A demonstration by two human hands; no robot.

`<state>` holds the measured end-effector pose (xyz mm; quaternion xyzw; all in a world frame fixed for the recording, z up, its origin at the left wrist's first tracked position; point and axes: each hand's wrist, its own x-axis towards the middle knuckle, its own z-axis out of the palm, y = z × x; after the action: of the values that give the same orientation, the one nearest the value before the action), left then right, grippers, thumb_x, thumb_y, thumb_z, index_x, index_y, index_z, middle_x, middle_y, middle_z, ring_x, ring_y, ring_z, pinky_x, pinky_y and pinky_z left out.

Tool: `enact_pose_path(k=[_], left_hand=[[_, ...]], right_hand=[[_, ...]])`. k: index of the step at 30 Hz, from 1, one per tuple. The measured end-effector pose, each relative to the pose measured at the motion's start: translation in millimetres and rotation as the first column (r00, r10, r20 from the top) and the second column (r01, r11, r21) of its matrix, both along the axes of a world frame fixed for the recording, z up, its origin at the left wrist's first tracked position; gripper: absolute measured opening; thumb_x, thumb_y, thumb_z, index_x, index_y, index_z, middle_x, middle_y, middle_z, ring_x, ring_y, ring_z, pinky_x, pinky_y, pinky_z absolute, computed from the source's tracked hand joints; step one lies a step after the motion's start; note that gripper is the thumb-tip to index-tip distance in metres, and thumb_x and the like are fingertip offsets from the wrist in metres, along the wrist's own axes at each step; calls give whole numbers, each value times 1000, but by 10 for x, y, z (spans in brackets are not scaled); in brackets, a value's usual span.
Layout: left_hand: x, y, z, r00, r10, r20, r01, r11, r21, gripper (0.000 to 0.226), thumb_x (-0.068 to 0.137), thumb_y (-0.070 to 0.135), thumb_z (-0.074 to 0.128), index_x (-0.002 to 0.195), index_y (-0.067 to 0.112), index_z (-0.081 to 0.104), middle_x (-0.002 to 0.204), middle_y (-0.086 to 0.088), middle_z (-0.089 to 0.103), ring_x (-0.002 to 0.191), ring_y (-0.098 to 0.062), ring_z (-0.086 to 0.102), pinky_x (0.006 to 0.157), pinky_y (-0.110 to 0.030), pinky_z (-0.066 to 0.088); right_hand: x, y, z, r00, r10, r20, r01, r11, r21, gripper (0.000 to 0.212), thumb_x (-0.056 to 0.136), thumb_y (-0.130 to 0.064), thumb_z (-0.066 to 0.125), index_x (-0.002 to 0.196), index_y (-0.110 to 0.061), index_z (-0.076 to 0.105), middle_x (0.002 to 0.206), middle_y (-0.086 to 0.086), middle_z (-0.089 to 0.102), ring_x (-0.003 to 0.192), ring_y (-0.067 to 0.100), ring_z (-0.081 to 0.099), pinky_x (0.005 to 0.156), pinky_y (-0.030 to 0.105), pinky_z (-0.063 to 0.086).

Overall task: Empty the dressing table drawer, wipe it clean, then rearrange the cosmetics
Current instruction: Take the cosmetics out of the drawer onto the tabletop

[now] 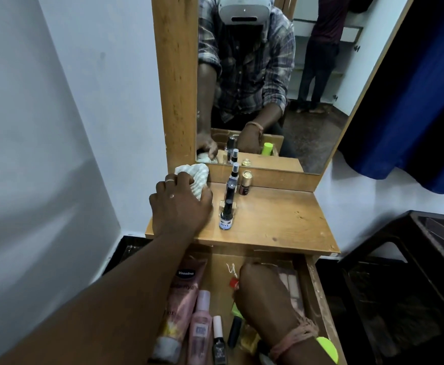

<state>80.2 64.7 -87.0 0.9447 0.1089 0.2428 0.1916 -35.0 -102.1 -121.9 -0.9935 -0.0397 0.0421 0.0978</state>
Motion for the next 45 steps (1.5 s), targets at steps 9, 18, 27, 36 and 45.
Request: enact_pose_path(k=[9, 18, 27, 36, 45], left_hand=[[40, -2, -51, 999, 18, -37, -14, 996, 88, 52, 92, 60, 42, 127, 23, 52, 127, -10, 58, 117, -31, 53, 95, -48, 43], [61, 8, -68, 999, 11, -46, -5, 993, 118, 49, 98, 57, 42, 131, 22, 50, 131, -13, 56, 118, -32, 52, 95, -48, 43], [57, 3, -65, 999, 19, -30, -16, 993, 117, 48, 97, 57, 41, 131, 24, 50, 129, -10, 57, 117, -30, 51, 95, -46, 42], [56, 3, -93, 1000, 22, -2, -22, 994, 110, 46, 96, 57, 44, 128, 24, 52, 125, -9, 58, 115, -29, 53, 92, -47, 43], [65, 6, -68, 1000, 19, -20, -17, 996, 91, 48, 95, 57, 45, 127, 22, 53, 125, -11, 58, 115, -32, 52, 94, -48, 42]], right_hand=[[-74, -228, 576, 906, -19, -422, 308, 713, 630, 12, 93, -30, 65, 97, -19, 66, 91, 5, 73, 83, 21, 71, 74, 37, 61], [676, -269, 902, 941, -324, 99, 107, 560, 821, 11, 83, -21, 79, 82, -16, 69, 74, 0, 69, 69, 14, 63, 63, 31, 50], [1174, -128, 630, 948, -194, 254, 1, 797, 604, 12, 97, -20, 62, 107, -24, 69, 94, -9, 68, 85, 2, 60, 65, 13, 40], [1109, -76, 488, 899, -277, 340, -33, 732, 681, 13, 88, -17, 76, 98, -22, 68, 85, -11, 67, 78, -2, 61, 65, 13, 45], [1021, -85, 454, 868, -380, 319, 28, 679, 733, 26, 83, -28, 81, 100, -23, 61, 89, -11, 64, 79, 2, 60, 73, 25, 54]])
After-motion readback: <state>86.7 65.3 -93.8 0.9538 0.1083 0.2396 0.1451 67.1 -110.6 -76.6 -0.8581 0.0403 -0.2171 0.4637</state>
